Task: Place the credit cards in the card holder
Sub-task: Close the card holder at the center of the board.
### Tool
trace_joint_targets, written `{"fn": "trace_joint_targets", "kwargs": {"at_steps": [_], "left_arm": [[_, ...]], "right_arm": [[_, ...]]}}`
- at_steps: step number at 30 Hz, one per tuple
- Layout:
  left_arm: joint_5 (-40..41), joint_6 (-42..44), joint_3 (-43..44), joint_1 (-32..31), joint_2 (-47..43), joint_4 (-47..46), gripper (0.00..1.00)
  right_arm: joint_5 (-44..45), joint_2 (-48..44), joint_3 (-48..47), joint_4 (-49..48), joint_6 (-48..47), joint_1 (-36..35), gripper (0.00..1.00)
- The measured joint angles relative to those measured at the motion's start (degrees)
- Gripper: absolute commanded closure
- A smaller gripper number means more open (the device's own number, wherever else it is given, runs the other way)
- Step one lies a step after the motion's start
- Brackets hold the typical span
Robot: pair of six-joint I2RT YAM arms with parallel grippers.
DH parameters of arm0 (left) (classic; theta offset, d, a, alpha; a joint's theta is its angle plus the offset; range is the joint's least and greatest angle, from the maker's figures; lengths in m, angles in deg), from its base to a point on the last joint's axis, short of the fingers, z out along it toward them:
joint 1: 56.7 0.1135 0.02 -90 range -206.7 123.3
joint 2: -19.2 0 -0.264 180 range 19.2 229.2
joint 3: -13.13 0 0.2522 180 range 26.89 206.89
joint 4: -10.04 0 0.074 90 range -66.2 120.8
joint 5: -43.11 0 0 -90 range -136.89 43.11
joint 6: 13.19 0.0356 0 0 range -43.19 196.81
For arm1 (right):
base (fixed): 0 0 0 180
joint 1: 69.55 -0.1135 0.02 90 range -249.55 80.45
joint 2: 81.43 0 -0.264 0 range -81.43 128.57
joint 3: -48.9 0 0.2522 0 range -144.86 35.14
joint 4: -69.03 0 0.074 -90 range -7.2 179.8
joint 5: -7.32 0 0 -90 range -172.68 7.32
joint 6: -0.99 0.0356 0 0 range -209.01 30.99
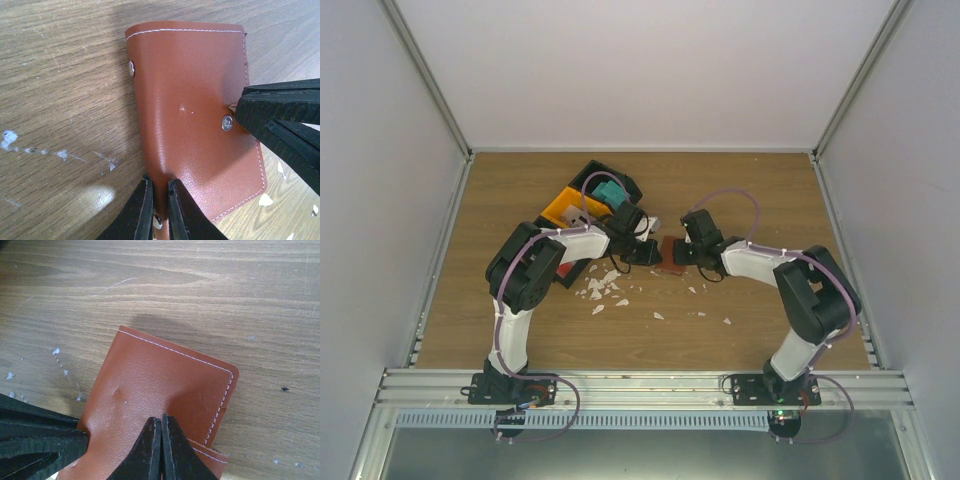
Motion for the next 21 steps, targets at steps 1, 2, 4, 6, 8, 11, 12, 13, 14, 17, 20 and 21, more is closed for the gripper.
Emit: {"fn": "trace_joint_targets", "kwargs": {"at_steps": [1, 2, 4, 6, 8, 11, 12, 13, 14, 17, 20, 21], "left_arm": [[0.0, 0.0, 0.0, 0.0, 0.0, 0.0, 0.89], [0.0, -0.1, 0.0, 0.0, 0.0, 0.0, 0.89], [0.0, -0.1, 0.0, 0.0, 0.0, 0.0, 0.89], [0.0, -0.1, 0.0, 0.0, 0.0, 0.0, 0.89], [-0.1, -0.1, 0.0, 0.0, 0.0, 0.0, 0.89], [-0.1, -0.1, 0.0, 0.0, 0.0, 0.0, 0.89], [-0.1, -0.1, 0.0, 0.0, 0.0, 0.0, 0.90], [-0.1, -0.1, 0.0, 0.0, 0.0, 0.0, 0.89], [-0.1, -0.1, 0.0, 0.0, 0.0, 0.0, 0.89], [-0.1, -0.1, 0.0, 0.0, 0.0, 0.0, 0.89], [-0.1, -0.1, 0.0, 0.0, 0.0, 0.0, 0.89], [-0.1, -0.1, 0.0, 0.0, 0.1, 0.0, 0.89]], "right_arm": [[0.3, 0.1, 0.0, -0.1, 0.0, -0.2, 1.00], [0.8, 0.2, 0.0, -0.3, 0.0, -0.4, 1.00], [1.7, 0.6, 0.0, -0.9, 0.0, -1.0, 1.00], [2.5, 0.8, 0.0, -1.5, 0.0, -1.3, 1.00], [2.8, 0.9, 0.0, -1.8, 0.0, -1.5, 1.00], [3.0, 1.0, 0.0, -2.3, 0.0, -1.6, 1.00], [3.0, 1.1, 0.0, -2.4, 0.0, -1.6, 0.99], [3.0, 1.1, 0.0, -2.6, 0.0, -1.6, 0.99], [2.9, 1.2, 0.0, -2.8, 0.0, -1.6, 0.99], [2.8, 1.3, 0.0, -2.8, 0.0, -1.6, 0.99], [2.8, 1.3, 0.0, -2.8, 0.0, -1.6, 1.00], [2.8, 1.3, 0.0, -2.8, 0.0, -1.6, 0.99]]}}
